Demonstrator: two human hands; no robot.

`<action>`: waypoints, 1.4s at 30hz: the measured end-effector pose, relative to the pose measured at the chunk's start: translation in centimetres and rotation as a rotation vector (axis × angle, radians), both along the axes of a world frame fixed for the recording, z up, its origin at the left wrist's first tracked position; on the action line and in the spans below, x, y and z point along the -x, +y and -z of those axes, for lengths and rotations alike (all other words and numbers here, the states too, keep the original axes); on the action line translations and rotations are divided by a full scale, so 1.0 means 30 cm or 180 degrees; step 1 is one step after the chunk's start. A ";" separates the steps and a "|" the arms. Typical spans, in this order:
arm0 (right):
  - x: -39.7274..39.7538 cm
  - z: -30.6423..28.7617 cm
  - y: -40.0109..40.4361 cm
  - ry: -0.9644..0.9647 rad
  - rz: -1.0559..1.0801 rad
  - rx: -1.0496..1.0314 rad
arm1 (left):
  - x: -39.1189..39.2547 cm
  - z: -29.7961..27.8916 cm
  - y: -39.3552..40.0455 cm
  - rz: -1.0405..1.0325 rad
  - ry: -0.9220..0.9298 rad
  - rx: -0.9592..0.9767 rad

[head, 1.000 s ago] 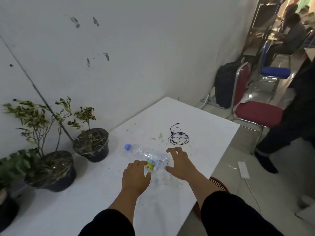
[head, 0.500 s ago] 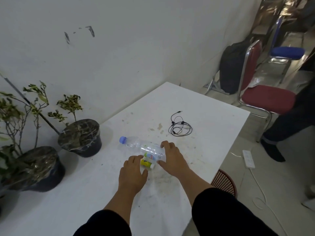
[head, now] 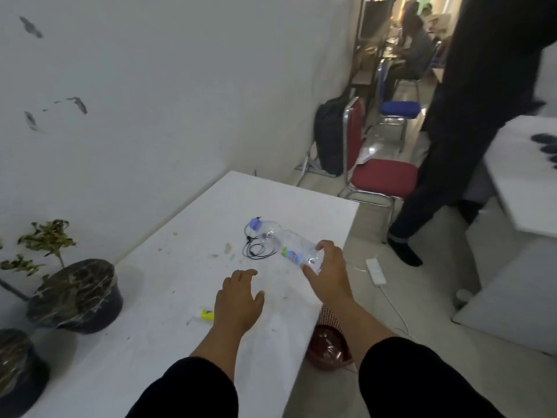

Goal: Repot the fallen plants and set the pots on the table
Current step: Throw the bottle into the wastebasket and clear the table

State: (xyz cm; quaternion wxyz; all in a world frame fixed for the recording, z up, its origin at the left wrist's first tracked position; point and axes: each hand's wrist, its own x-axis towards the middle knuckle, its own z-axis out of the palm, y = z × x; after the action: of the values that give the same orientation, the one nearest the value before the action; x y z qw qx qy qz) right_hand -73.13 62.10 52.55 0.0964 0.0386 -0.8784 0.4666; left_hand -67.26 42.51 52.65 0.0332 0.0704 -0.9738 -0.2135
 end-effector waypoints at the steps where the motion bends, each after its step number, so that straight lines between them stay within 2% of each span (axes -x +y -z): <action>1: -0.007 -0.010 0.051 0.0028 0.0174 0.0029 | 0.012 -0.007 0.044 0.0112 0.0010 -0.0025; 7: -0.072 0.004 0.351 -0.0018 0.1233 0.0114 | 0.033 0.028 0.321 0.0751 -0.0164 -0.0449; 14: -0.135 0.167 0.623 -0.0539 0.1846 -0.0156 | 0.096 0.170 0.610 0.1406 -0.0759 -0.0314; 17: -0.115 0.275 0.687 -0.0790 0.1764 -0.0346 | 0.138 0.246 0.703 0.1450 -0.0926 -0.0369; 21: -0.048 0.442 0.708 -0.1149 0.1400 -0.0629 | 0.201 0.386 0.767 0.1194 -0.1216 -0.0344; 27: 0.104 0.686 0.680 -0.1620 0.0838 -0.1072 | 0.304 0.581 0.763 0.0821 -0.1516 -0.0290; 32: 0.205 0.831 0.631 -0.1729 0.0721 -0.1033 | 0.408 0.659 0.750 0.0687 -0.1499 -0.0174; 37: 0.261 0.819 0.642 -0.1626 0.0666 -0.1047 | 0.460 0.652 0.762 0.0755 -0.1520 -0.0288; 42: 0.291 0.656 0.696 -0.1482 0.0694 -0.1020 | 0.465 0.505 0.791 0.1169 -0.1260 -0.0472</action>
State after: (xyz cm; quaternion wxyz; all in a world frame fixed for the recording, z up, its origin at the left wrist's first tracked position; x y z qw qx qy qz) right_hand -81.86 82.97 32.86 -0.0654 -0.1491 -0.9382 0.3053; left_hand -81.20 66.23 37.51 -0.2022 -0.0647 -0.9395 -0.2687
